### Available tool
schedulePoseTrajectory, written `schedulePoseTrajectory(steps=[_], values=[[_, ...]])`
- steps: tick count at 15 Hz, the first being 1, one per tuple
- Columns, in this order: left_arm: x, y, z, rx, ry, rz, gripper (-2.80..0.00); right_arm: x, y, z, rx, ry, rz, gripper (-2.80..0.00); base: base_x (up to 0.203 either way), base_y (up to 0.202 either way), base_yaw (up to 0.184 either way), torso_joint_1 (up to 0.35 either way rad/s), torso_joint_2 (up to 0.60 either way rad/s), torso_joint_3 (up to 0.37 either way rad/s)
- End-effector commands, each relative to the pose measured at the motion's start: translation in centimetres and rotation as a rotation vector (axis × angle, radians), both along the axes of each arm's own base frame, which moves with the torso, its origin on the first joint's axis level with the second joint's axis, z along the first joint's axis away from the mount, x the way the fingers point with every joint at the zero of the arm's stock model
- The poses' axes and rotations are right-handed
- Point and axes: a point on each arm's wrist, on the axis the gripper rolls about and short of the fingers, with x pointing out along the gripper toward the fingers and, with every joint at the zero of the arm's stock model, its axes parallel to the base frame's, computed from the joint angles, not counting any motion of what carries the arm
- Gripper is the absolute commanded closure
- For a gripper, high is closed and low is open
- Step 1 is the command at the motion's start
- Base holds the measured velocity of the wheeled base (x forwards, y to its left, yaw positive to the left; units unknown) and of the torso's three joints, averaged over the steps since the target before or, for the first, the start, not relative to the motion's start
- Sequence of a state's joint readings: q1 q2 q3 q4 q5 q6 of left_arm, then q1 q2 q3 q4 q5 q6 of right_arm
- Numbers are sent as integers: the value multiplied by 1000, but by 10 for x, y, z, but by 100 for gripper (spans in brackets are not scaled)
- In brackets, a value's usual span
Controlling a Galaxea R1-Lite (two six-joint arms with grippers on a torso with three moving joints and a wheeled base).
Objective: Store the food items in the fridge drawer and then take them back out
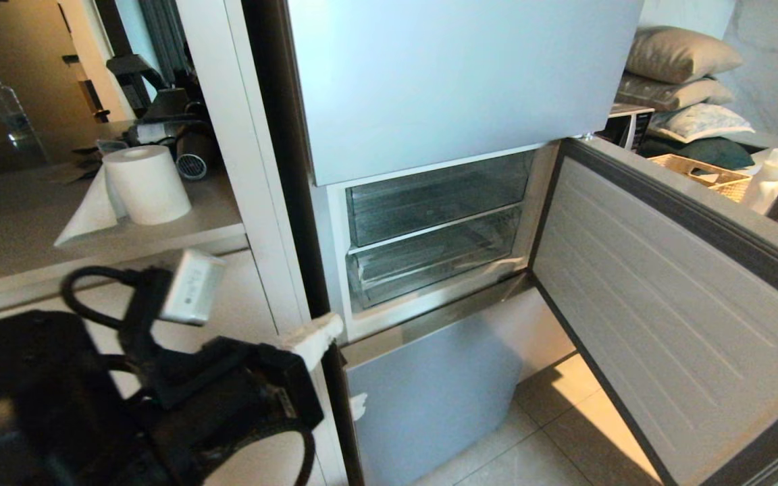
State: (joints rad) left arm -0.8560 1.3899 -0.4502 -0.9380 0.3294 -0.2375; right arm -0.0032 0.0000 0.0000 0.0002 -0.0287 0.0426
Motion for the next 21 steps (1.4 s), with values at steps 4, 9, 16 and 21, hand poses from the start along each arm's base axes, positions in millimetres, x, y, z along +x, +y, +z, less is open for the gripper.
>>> schedulePoseTrajectory(steps=[4, 9, 16, 21], values=[[-35, 111, 59, -27, -227, 475, 0, 0, 0, 0, 0, 1, 0, 0, 0, 0, 0, 0, 0, 0], [-107, 162, 15, 74, -195, 894, 0, 0, 0, 0, 0, 0, 0, 0, 0, 0, 0, 0, 0, 0], [-170, 155, -106, 355, -86, 490, 0, 0, 0, 0, -2, 1, 0, 0, 0, 0, 0, 0, 0, 0], [-169, 154, -122, 354, -60, 470, 0, 0, 0, 0, 0, 2, -2, 0, 0, 0, 0, 0, 0, 0]])
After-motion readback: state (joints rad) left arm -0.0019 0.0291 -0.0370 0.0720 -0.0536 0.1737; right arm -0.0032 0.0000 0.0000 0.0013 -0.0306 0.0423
